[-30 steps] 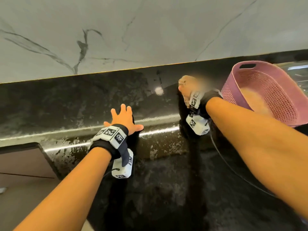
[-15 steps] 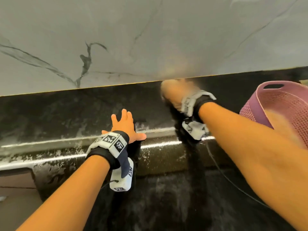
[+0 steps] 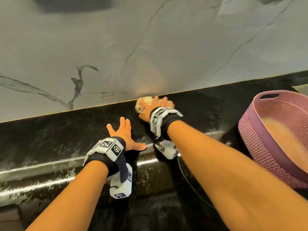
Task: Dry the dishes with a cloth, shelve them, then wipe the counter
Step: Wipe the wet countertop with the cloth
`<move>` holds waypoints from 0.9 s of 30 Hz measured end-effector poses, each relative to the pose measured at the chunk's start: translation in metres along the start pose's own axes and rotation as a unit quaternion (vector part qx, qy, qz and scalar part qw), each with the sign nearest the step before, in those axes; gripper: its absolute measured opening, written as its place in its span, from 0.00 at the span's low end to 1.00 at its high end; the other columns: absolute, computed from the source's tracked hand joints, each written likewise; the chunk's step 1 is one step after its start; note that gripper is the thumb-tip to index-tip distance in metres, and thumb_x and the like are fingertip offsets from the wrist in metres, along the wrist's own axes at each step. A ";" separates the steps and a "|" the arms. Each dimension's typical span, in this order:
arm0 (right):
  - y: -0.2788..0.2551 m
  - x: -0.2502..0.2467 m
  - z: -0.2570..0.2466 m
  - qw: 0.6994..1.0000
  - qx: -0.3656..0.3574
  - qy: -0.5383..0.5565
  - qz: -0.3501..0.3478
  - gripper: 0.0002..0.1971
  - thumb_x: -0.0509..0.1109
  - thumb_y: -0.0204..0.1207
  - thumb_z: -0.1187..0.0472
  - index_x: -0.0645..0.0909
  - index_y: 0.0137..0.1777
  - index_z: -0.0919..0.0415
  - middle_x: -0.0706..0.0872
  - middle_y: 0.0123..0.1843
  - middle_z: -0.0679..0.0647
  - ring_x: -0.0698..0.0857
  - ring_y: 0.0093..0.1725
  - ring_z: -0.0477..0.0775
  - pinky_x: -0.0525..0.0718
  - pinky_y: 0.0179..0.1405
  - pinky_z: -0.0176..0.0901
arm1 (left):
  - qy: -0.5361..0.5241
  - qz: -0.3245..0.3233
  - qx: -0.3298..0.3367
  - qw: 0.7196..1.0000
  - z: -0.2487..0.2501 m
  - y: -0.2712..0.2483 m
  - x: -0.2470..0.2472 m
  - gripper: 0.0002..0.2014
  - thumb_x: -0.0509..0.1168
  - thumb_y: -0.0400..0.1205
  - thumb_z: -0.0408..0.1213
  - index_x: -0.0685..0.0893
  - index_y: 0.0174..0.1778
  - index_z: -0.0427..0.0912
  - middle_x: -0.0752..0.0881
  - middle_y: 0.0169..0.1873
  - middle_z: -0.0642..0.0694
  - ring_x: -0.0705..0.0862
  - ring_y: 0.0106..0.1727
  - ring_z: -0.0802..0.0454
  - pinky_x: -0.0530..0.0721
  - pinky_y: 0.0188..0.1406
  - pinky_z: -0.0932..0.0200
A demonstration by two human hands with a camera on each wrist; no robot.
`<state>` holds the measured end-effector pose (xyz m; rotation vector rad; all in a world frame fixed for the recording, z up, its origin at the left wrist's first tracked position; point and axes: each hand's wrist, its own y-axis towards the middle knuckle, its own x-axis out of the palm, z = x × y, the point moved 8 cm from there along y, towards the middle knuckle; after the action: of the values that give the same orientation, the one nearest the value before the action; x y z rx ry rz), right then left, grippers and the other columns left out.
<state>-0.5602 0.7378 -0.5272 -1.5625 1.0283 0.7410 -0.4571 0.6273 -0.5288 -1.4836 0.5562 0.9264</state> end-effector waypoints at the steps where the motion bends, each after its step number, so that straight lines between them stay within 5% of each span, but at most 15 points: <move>1: 0.003 0.009 -0.015 0.999 -0.038 -0.013 -0.026 0.47 0.58 0.68 0.31 0.46 0.83 0.49 0.44 0.84 0.62 0.45 0.81 0.74 0.50 0.76 0.74 | -0.026 -0.001 -0.008 1.000 -0.004 0.001 0.002 0.58 0.68 0.71 0.63 0.35 0.82 0.41 0.33 0.82 0.46 0.36 0.82 0.33 0.44 0.79 0.31; 3: 0.003 0.010 -0.022 0.996 -0.071 -0.042 -0.040 0.47 0.53 0.63 0.27 0.49 0.82 0.43 0.47 0.84 0.61 0.47 0.81 0.74 0.50 0.75 0.75 | -0.062 -0.004 -0.017 0.998 -0.008 0.002 0.006 0.59 0.70 0.69 0.62 0.35 0.82 0.45 0.32 0.82 0.50 0.30 0.79 0.30 0.50 0.78 0.29; 7: 0.006 -0.024 0.014 0.989 -0.129 -0.071 0.021 0.29 0.46 0.76 0.38 0.61 0.76 0.43 0.62 0.81 0.59 0.61 0.77 0.72 0.64 0.72 0.67 | -0.092 -0.002 -0.007 0.996 -0.009 0.001 0.009 0.58 0.70 0.70 0.61 0.35 0.82 0.47 0.32 0.82 0.53 0.29 0.79 0.32 0.52 0.77 0.27; 10: 0.023 -0.044 0.075 0.997 -0.041 -0.053 0.047 0.35 0.38 0.72 0.34 0.58 0.78 0.45 0.55 0.84 0.58 0.56 0.79 0.73 0.58 0.75 0.71 | -0.102 0.002 -0.008 0.995 -0.009 0.000 0.009 0.58 0.70 0.70 0.61 0.35 0.82 0.48 0.32 0.81 0.54 0.28 0.79 0.34 0.50 0.76 0.25; 12: 0.018 -0.058 0.122 0.998 0.052 0.000 0.037 0.33 0.42 0.77 0.34 0.57 0.79 0.47 0.50 0.84 0.62 0.52 0.81 0.72 0.51 0.78 0.68 | -0.103 0.000 -0.004 0.995 -0.009 0.003 0.009 0.59 0.71 0.69 0.61 0.35 0.82 0.48 0.32 0.81 0.54 0.28 0.79 0.32 0.51 0.77 0.26; 14: 0.012 -0.075 0.157 0.994 0.094 -0.007 0.059 0.18 0.51 0.74 0.40 0.70 0.61 0.39 0.65 0.79 0.64 0.64 0.76 0.73 0.60 0.75 0.69 | -0.101 -0.002 -0.001 0.995 -0.010 0.006 0.011 0.60 0.71 0.68 0.62 0.35 0.82 0.48 0.32 0.81 0.53 0.28 0.79 0.31 0.51 0.77 0.27; 18: 0.016 -0.090 0.165 0.992 0.089 -0.005 0.090 0.03 0.60 0.72 0.55 0.73 0.38 0.51 0.82 0.59 0.56 0.80 0.61 0.71 0.73 0.66 0.70 | -0.098 -0.006 -0.004 0.995 -0.009 0.006 0.012 0.59 0.71 0.69 0.61 0.35 0.82 0.50 0.30 0.81 0.55 0.28 0.79 0.34 0.48 0.73 0.20; 23: -0.015 -0.083 0.162 0.990 0.096 0.019 0.101 0.18 0.62 0.78 0.59 0.74 0.67 0.48 0.80 0.68 0.52 0.80 0.66 0.66 0.75 0.69 0.63 | -0.079 0.006 -0.003 0.997 -0.012 0.016 0.012 0.60 0.70 0.68 0.64 0.36 0.82 0.48 0.31 0.81 0.52 0.33 0.81 0.33 0.46 0.74 0.21; 27: -0.067 -0.056 0.165 0.997 0.039 0.028 0.059 0.25 0.60 0.76 0.51 0.62 0.72 0.34 0.80 0.68 0.54 0.82 0.62 0.65 0.79 0.66 0.56 | -0.029 0.037 0.005 0.999 -0.010 0.016 0.001 0.60 0.66 0.66 0.69 0.40 0.82 0.43 0.38 0.83 0.45 0.45 0.83 0.33 0.49 0.76 0.26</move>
<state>-0.5149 0.9143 -0.4878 -1.4725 1.1850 0.7318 -0.4670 0.6152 -0.5398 -1.4311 0.5744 1.0203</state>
